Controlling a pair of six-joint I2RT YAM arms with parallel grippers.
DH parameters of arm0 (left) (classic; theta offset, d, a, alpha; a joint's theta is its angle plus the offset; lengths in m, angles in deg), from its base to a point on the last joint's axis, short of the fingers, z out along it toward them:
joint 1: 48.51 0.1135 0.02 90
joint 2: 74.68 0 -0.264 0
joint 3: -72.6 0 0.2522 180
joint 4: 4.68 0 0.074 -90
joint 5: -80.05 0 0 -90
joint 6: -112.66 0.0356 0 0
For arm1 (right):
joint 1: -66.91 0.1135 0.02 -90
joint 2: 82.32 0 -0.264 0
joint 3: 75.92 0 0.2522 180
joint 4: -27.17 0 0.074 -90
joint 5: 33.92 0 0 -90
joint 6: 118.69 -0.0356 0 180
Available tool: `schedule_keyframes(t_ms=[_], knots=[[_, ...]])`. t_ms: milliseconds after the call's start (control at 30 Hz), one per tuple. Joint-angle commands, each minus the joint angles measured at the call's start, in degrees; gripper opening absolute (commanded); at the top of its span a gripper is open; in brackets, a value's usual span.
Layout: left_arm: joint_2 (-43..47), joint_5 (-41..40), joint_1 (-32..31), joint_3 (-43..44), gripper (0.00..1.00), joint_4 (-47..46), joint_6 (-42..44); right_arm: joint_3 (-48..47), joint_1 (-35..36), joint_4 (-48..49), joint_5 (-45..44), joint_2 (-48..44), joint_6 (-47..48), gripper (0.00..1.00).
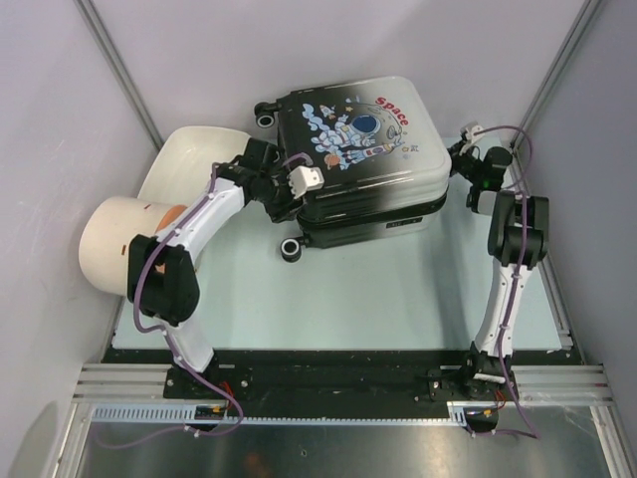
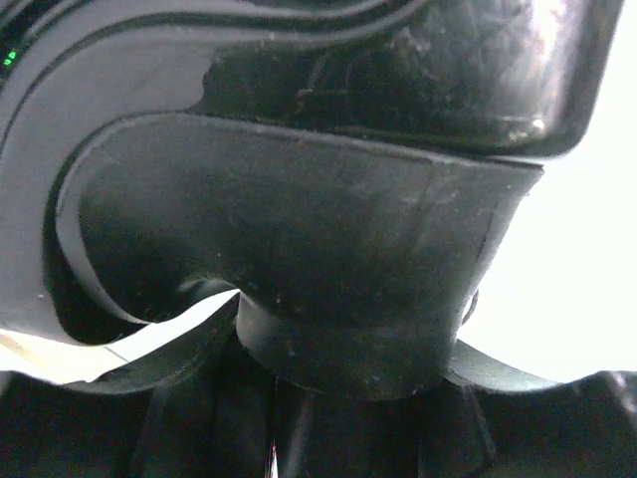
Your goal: Open, take out, and arrange the luggage
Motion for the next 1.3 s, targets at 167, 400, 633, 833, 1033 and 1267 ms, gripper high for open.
schedule_keyframes(t_ms=[167,400,633,833,1033,1267], knots=[[-3.3,0.3,3.5,0.8,0.02,-13.7,-4.5,-25.8,3.6,1.4,-9.0,15.0,-16.0,0.01],[7.6,8.1,3.1,-1.2,0.82,-13.7,-15.7,-14.2,1.9,-1.5,-6.5,4.9,-16.1,0.73],[15.4,15.4,9.4,1.7,1.0,-15.3,-35.5,-15.0,-3.0,-16.7,-7.6,-3.2,-13.7,0.83],[6.1,-0.3,14.3,12.5,1.0,-17.9,-59.3,-24.7,0.0,-31.9,-11.5,-0.6,-12.5,0.8],[-11.1,3.8,15.3,29.9,1.0,-18.8,-69.9,-24.9,4.7,-31.3,-9.4,2.8,-12.1,0.76],[-19.3,9.2,14.1,33.0,1.0,-23.2,-76.4,-5.6,9.1,-20.5,1.9,-4.5,-15.4,0.68]])
